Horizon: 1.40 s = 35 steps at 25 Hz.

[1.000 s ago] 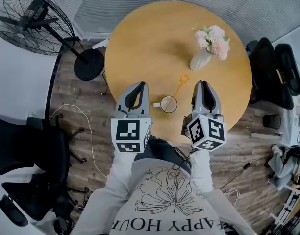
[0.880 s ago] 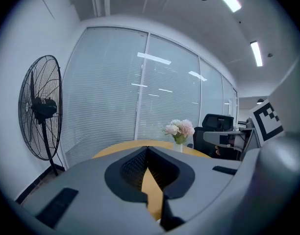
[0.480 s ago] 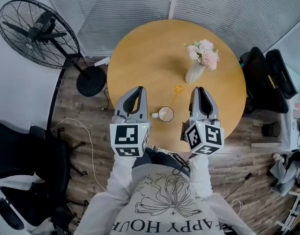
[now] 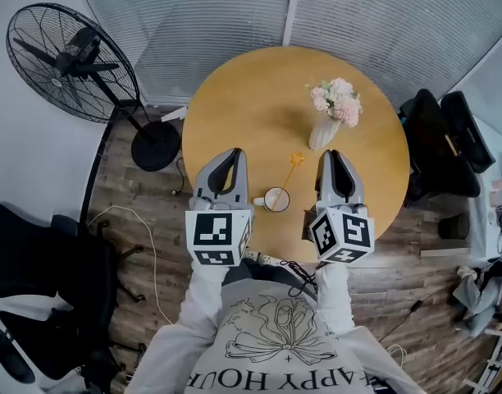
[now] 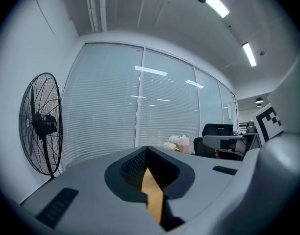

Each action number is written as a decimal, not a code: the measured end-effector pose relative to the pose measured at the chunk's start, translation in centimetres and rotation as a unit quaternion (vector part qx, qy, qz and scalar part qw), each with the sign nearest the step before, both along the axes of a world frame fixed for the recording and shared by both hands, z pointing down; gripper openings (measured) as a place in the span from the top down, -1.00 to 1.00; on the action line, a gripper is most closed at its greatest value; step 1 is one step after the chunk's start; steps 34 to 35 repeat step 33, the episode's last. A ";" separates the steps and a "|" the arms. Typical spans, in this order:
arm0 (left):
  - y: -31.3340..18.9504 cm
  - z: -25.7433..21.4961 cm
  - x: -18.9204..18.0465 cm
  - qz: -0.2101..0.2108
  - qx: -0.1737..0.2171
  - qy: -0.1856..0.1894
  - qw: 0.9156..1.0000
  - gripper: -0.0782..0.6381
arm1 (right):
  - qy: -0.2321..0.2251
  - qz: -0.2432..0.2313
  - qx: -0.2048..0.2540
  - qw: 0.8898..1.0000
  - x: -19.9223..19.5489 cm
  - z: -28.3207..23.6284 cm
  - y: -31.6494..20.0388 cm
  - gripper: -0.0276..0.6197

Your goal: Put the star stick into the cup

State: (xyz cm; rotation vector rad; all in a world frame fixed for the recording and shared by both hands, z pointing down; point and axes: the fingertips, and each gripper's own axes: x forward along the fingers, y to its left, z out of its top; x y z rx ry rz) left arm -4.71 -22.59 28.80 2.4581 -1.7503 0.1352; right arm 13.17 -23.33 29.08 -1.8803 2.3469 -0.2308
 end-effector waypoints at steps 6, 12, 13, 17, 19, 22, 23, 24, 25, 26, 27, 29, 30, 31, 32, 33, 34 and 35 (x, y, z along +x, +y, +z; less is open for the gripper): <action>0.2 -0.2 -0.3 -0.005 0.002 -0.001 1.000 0.76 | -0.001 -0.007 0.002 1.000 -0.3 -0.2 0.0 0.75; 0.2 -0.6 -0.3 -0.005 0.006 0.000 1.000 0.76 | 0.002 -0.010 0.004 1.000 -0.3 -0.4 0.1 0.75; 0.2 -0.6 -0.2 -0.005 0.006 0.000 1.000 0.76 | 0.003 -0.010 0.005 1.000 -0.3 -0.4 0.1 0.75; 0.3 -0.5 -0.2 -0.005 0.006 0.002 1.000 0.76 | 0.003 -0.009 0.006 1.000 -0.3 -0.5 0.1 0.75; 0.3 -0.5 -0.1 -0.006 0.005 0.002 1.000 0.76 | 0.003 -0.010 0.006 1.000 -0.2 -0.5 0.1 0.75; 0.2 -0.4 0.0 -0.005 0.004 0.001 1.000 0.76 | 0.003 -0.012 0.005 1.000 -0.3 -0.4 0.1 0.75; 0.2 -0.3 0.0 -0.006 0.002 0.001 1.000 0.76 | 0.003 -0.013 0.005 1.000 -0.3 -0.4 0.1 0.75; 0.2 -0.3 0.0 -0.006 0.003 0.001 1.000 0.76 | 0.002 -0.013 0.005 1.000 -0.3 -0.4 0.1 0.75; 0.2 -0.4 0.1 -0.004 0.004 0.001 1.000 0.76 | 0.001 -0.014 0.005 1.000 -0.3 -0.4 0.2 0.75; 0.3 -0.5 0.1 -0.003 0.005 0.000 1.000 0.76 | 0.001 -0.014 0.005 1.000 -0.3 -0.4 0.2 0.75; 0.3 -0.4 0.1 -0.003 0.005 0.000 1.000 0.76 | 0.000 -0.014 0.005 1.000 -0.3 -0.4 0.2 0.75; 0.3 -0.4 0.1 -0.003 0.004 0.000 1.000 0.76 | 0.001 -0.015 0.006 1.000 -0.3 -0.4 0.3 0.75; 0.3 -0.5 0.1 -0.002 0.005 0.000 1.000 0.76 | 0.001 -0.015 0.006 1.000 -0.3 -0.4 0.3 0.75; 0.3 -0.5 0.1 -0.002 0.007 0.001 1.000 0.76 | 0.001 -0.015 0.005 1.000 -0.4 -0.4 0.3 0.75; 0.3 -0.6 0.1 -0.001 0.008 0.001 1.000 0.76 | 0.002 -0.015 0.005 1.000 -0.4 -0.4 0.3 0.75; 0.3 -0.6 0.1 -0.001 0.008 0.001 1.000 0.76 | 0.002 -0.015 0.005 1.000 -0.4 -0.4 0.3 0.75; 0.3 -0.6 0.1 -0.001 0.008 0.001 1.000 0.76 | 0.002 -0.015 0.005 1.000 -0.4 -0.4 0.3 0.75; 0.3 -0.6 0.1 -0.001 0.008 0.001 1.000 0.76 | 0.002 -0.015 0.005 1.000 -0.4 -0.4 0.3 0.75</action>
